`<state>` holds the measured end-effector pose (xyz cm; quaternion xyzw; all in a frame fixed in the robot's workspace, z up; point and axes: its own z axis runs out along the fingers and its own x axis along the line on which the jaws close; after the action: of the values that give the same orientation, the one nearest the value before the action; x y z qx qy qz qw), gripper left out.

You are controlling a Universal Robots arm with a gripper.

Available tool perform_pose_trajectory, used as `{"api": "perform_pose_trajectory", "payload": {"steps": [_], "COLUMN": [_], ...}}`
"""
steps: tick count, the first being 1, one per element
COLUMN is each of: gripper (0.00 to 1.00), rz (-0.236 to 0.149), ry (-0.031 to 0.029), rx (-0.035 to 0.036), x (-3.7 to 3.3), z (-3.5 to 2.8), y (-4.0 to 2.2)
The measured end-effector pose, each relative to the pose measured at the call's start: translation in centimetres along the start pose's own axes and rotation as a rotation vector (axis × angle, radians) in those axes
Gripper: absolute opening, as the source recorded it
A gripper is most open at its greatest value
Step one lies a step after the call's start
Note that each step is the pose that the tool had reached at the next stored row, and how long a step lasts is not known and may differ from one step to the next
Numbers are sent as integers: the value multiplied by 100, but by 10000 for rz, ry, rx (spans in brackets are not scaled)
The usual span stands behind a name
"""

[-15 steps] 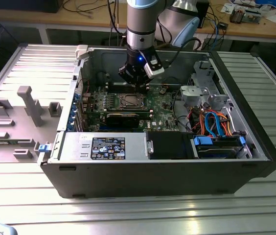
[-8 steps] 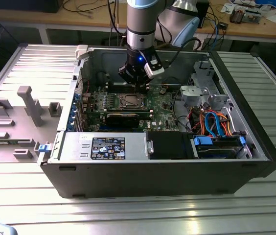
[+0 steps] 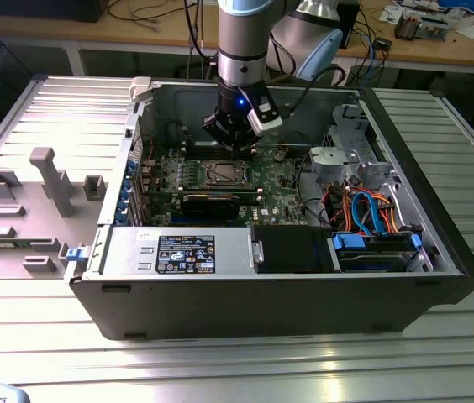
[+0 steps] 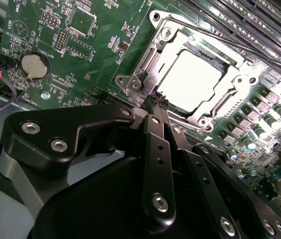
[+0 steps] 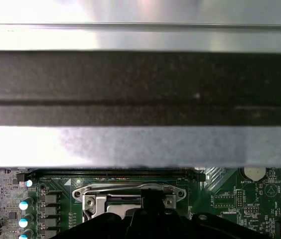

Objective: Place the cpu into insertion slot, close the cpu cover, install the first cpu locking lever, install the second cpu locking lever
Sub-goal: 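Install the second cpu locking lever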

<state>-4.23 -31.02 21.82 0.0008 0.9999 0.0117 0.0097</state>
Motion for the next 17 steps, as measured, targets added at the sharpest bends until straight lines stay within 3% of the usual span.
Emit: {"api": "perform_pose_trajectory", "payload": {"steps": [17], "gripper": [11], "rz": [0], "ry": [0], "rx": [0], "x": [-1], "z": [-37], "y": [-11]}}
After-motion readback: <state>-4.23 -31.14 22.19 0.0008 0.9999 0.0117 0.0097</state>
